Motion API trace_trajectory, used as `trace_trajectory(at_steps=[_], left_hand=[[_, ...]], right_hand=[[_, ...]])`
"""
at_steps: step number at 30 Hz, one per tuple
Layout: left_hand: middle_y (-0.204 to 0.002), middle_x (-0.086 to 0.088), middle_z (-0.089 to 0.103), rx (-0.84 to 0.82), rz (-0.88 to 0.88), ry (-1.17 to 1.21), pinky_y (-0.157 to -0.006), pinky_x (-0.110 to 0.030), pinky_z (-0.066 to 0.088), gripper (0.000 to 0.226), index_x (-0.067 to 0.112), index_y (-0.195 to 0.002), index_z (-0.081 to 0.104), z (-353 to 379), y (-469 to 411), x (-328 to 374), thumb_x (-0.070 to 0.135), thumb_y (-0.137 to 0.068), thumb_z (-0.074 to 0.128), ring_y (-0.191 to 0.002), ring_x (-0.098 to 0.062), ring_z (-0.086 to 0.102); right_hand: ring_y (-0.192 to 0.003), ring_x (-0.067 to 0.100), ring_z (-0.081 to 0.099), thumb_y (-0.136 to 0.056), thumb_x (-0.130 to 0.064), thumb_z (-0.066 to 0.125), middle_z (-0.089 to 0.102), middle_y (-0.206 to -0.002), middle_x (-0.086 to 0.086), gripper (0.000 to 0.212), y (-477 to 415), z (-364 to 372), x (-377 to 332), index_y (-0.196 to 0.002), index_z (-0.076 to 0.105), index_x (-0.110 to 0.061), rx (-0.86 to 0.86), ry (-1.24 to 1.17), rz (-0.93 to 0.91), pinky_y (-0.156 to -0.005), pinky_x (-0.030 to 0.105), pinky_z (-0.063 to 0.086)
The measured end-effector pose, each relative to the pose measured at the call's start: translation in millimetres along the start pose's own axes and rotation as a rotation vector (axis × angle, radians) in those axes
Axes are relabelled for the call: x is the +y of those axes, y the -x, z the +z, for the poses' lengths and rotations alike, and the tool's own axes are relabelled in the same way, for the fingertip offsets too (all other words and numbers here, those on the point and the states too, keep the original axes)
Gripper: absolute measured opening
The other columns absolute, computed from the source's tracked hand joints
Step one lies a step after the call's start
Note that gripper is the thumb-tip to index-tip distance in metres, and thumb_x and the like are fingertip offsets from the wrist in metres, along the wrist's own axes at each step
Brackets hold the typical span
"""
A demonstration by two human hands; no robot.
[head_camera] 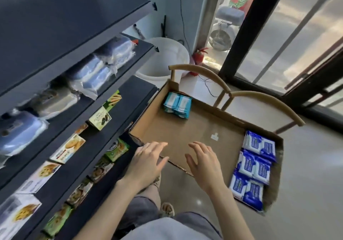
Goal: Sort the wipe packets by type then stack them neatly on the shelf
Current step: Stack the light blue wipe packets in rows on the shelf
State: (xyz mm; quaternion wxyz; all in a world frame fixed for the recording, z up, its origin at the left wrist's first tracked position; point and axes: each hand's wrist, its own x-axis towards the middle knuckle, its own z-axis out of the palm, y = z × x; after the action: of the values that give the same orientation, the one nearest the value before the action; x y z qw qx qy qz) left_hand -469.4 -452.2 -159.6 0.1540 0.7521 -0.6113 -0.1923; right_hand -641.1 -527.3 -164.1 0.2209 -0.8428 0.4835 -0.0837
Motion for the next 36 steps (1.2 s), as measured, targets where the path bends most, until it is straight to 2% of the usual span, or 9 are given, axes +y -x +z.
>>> trace_trajectory(at_steps=[8, 14, 19, 24, 28, 32, 34, 36], left_hand=[[-0.134, 0.004, 0.05, -0.022, -0.015, 0.036, -0.104, -0.033, 0.029, 0.044, 0.022, -0.138, 0.043, -18, -126, -33, 0.036, -0.097, 0.046, -0.123, -0.014, 0.043], [-0.134, 0.002, 0.051, -0.151, -0.085, 0.075, -0.105, -0.035, 0.033, 0.042, 0.022, -0.137, 0.043, -22, -234, -72, 0.034, -0.097, 0.045, -0.121, -0.015, 0.045], [-0.134, 0.0, 0.05, -0.279, -0.125, 0.111, -0.105, -0.035, 0.035, 0.042, 0.02, -0.139, 0.042, -1, -317, -99, 0.031, -0.098, 0.045, -0.121, -0.017, 0.046], [-0.131, -0.003, 0.051, -0.356, -0.199, 0.197, -0.103, -0.041, 0.039, 0.04, 0.018, -0.136, 0.045, 41, -380, -127, 0.026, -0.097, 0.048, -0.12, -0.019, 0.048], [-0.127, -0.002, 0.053, -0.352, -0.3, 0.262, -0.097, -0.033, 0.041, 0.036, 0.016, -0.132, 0.048, 86, -420, -150, 0.021, -0.096, 0.05, -0.116, -0.019, 0.051], [-0.132, -0.006, 0.05, -0.325, -0.429, 0.323, -0.095, -0.024, 0.035, 0.041, 0.011, -0.135, 0.045, 134, -449, -170, 0.016, -0.095, 0.053, -0.119, -0.02, 0.048], [-0.139, -0.008, 0.043, -0.281, -0.474, 0.325, -0.101, -0.029, 0.033, 0.049, 0.01, -0.14, 0.038, 138, -456, -172, 0.018, -0.094, 0.054, -0.126, -0.023, 0.043], [-0.146, -0.01, 0.034, -0.269, -0.51, 0.323, -0.108, -0.035, 0.028, 0.06, 0.009, -0.145, 0.028, 135, -457, -169, 0.023, -0.094, 0.055, -0.133, -0.025, 0.034]], right_hand=[[-0.12, 0.019, 0.05, -0.094, -0.026, 0.056, 0.054, -0.133, 0.002, 0.038, -111, 2, 13, -0.131, 0.054, -0.017, 0.023, -0.044, 0.055, -0.1, 0.034, 0.042], [-0.125, 0.02, 0.045, -0.096, -0.027, 0.052, 0.049, -0.139, 0.003, 0.04, -216, 20, 21, -0.135, 0.049, -0.017, -0.032, -0.09, 0.211, -0.102, 0.033, 0.04], [-0.121, 0.022, 0.047, -0.096, -0.025, 0.051, 0.052, -0.135, 0.005, 0.038, -292, 45, 39, -0.133, 0.05, -0.014, -0.098, -0.113, 0.326, -0.099, 0.032, 0.039], [-0.119, 0.021, 0.048, -0.096, -0.024, 0.05, 0.053, -0.132, 0.005, 0.036, -349, 79, 66, -0.131, 0.051, -0.013, -0.138, -0.158, 0.448, -0.097, 0.03, 0.039], [-0.118, 0.021, 0.048, -0.096, -0.022, 0.05, 0.053, -0.131, 0.005, 0.036, -385, 116, 92, -0.13, 0.051, -0.011, -0.158, -0.241, 0.552, -0.093, 0.029, 0.038], [-0.115, 0.022, 0.05, -0.096, -0.021, 0.051, 0.054, -0.128, 0.006, 0.036, -416, 160, 118, -0.129, 0.052, -0.01, -0.17, -0.302, 0.653, -0.089, 0.028, 0.039], [-0.118, 0.024, 0.048, -0.095, -0.022, 0.052, 0.052, -0.131, 0.007, 0.037, -424, 164, 120, -0.13, 0.05, -0.009, -0.133, -0.329, 0.681, -0.093, 0.03, 0.038], [-0.122, 0.024, 0.043, -0.095, -0.023, 0.054, 0.048, -0.135, 0.008, 0.042, -424, 162, 119, -0.133, 0.046, -0.008, -0.11, -0.35, 0.686, -0.095, 0.025, 0.033]])
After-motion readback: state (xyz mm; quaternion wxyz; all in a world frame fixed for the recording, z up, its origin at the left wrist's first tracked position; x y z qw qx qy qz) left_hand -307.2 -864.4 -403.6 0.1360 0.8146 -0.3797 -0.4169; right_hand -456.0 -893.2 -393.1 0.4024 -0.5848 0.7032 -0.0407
